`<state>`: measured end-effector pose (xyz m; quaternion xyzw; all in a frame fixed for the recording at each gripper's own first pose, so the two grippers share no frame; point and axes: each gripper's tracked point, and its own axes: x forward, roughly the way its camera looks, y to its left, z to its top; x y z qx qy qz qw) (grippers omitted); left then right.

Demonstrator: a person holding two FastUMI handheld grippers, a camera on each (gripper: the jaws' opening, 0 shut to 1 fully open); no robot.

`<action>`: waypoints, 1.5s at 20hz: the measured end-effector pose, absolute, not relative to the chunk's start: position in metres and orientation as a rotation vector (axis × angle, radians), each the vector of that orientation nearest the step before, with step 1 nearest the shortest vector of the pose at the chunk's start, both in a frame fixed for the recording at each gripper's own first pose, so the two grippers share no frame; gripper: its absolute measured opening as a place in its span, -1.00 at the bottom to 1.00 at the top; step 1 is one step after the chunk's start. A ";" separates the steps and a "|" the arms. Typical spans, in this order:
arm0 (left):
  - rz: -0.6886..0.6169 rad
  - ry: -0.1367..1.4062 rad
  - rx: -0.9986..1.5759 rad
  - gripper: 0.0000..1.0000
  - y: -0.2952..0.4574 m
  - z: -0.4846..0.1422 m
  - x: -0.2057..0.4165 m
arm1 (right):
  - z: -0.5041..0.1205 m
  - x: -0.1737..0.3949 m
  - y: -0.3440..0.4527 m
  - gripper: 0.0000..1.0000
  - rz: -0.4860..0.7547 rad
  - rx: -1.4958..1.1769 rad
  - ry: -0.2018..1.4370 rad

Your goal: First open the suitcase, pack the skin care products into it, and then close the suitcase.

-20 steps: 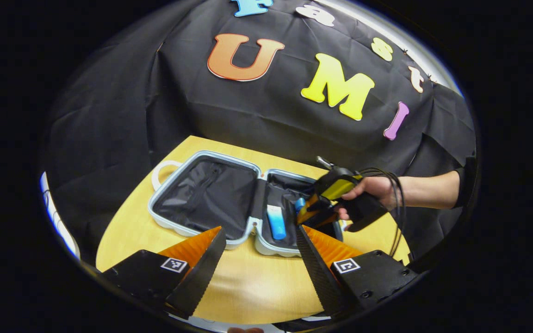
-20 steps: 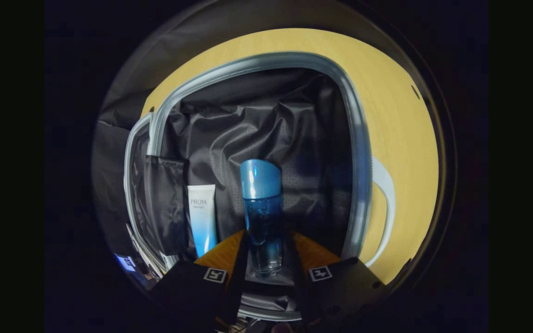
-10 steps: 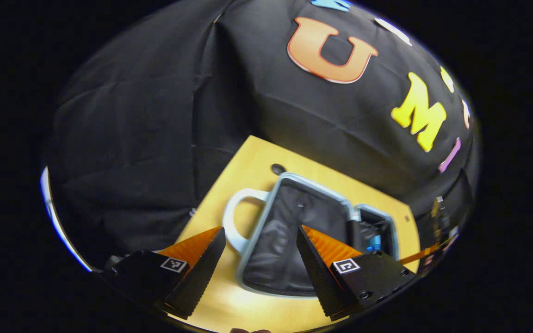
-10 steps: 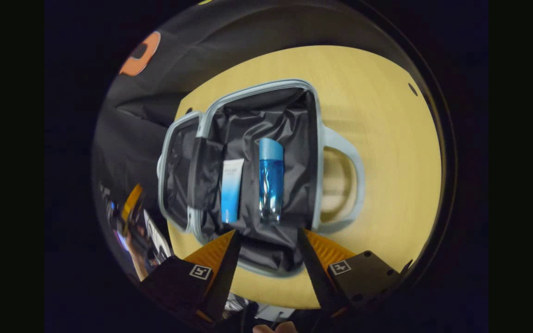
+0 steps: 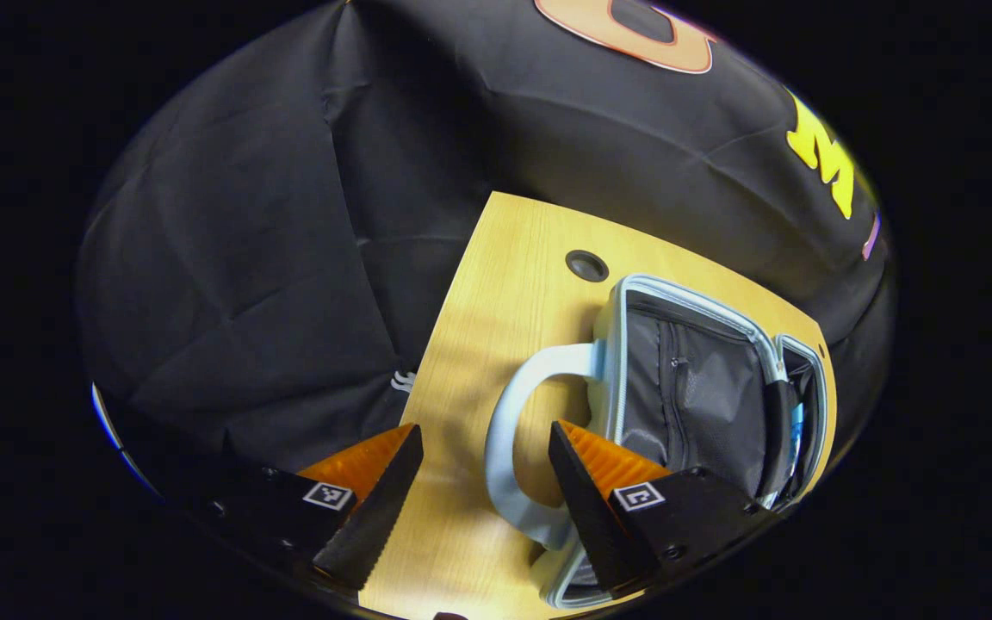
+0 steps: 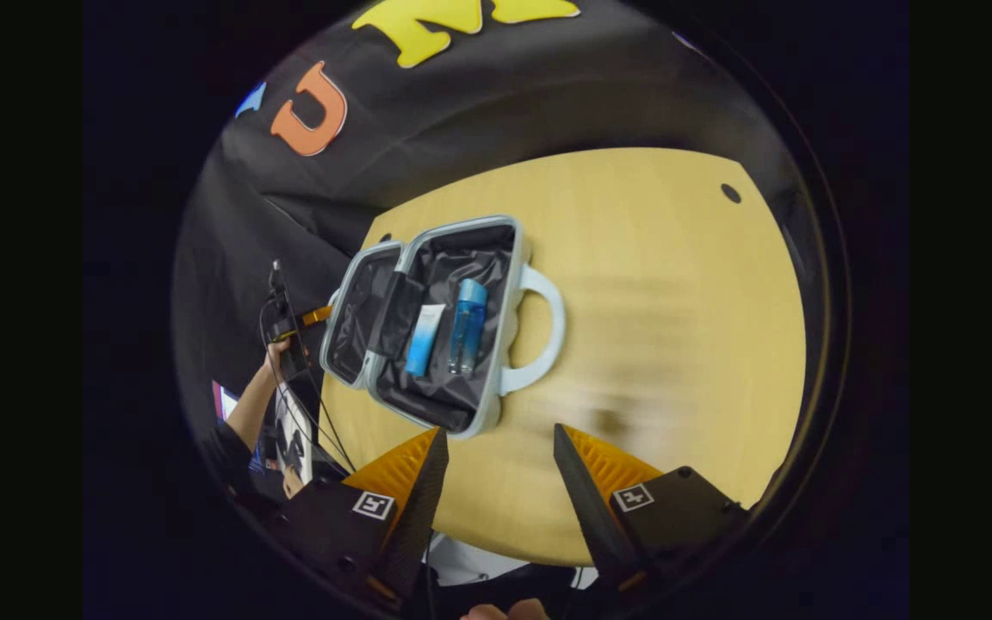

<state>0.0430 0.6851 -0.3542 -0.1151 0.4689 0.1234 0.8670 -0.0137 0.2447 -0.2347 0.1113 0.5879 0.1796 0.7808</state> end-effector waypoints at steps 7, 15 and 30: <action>0.355 0.993 -0.242 0.40 0.685 -0.374 0.052 | -0.226 -0.011 0.187 0.48 0.300 0.053 0.998; 0.494 0.964 -0.143 -0.65 0.683 -0.338 0.051 | -0.195 -0.027 0.177 0.48 0.342 0.079 0.878; 0.464 0.395 0.008 -0.75 0.467 -0.067 0.052 | -0.098 -0.027 0.096 0.48 0.241 0.081 0.493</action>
